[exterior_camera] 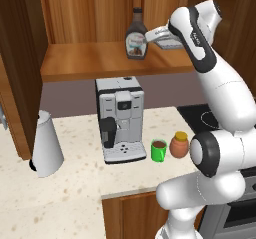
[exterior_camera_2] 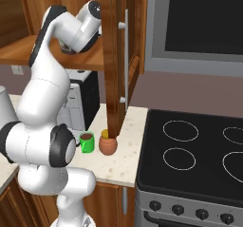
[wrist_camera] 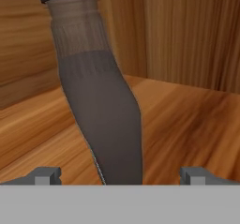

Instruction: Pick the syrup bottle and honey bottle from the cabinet and place them next to the mug.

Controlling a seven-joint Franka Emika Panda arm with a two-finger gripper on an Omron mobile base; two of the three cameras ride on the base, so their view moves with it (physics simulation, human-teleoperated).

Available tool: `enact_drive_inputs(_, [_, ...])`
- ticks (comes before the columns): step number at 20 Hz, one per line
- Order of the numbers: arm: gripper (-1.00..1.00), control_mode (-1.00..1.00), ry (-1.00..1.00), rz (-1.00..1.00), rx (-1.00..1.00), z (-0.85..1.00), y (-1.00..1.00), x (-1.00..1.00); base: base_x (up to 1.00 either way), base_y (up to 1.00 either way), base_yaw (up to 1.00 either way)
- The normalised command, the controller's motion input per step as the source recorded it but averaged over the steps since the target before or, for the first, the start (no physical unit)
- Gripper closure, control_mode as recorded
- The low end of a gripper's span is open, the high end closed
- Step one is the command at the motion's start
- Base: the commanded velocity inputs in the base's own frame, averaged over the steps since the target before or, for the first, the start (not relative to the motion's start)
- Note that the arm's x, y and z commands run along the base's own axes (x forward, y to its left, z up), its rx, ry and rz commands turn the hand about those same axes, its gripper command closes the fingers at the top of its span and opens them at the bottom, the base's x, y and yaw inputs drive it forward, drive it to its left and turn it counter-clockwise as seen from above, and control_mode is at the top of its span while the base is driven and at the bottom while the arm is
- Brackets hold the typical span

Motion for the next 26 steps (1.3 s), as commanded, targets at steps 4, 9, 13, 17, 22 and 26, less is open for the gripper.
enact_drive_inputs(4, [-1.00,-1.00,0.00,0.01,0.00,0.00,0.11,0.00,0.00,0.00,0.00])
enact_drive_inputs(9, [-1.00,-1.00,0.00,0.01,0.00,0.00,0.08,0.01,0.00,0.00,0.00])
enact_drive_inputs(13, [-1.00,-1.00,0.00,0.01,0.00,0.00,0.05,0.03,0.00,0.00,0.00])
enact_drive_inputs(17, [-1.00,-1.00,0.00,0.01,0.00,0.00,0.01,0.03,0.00,0.00,0.00])
enact_drive_inputs(22, [-1.00,-1.00,0.00,0.01,0.00,-0.03,0.03,0.09,0.00,0.00,0.00])
enact_drive_inputs(26, [-1.00,-1.00,0.00,0.00,0.00,-0.03,0.03,0.14,0.00,0.00,0.00])
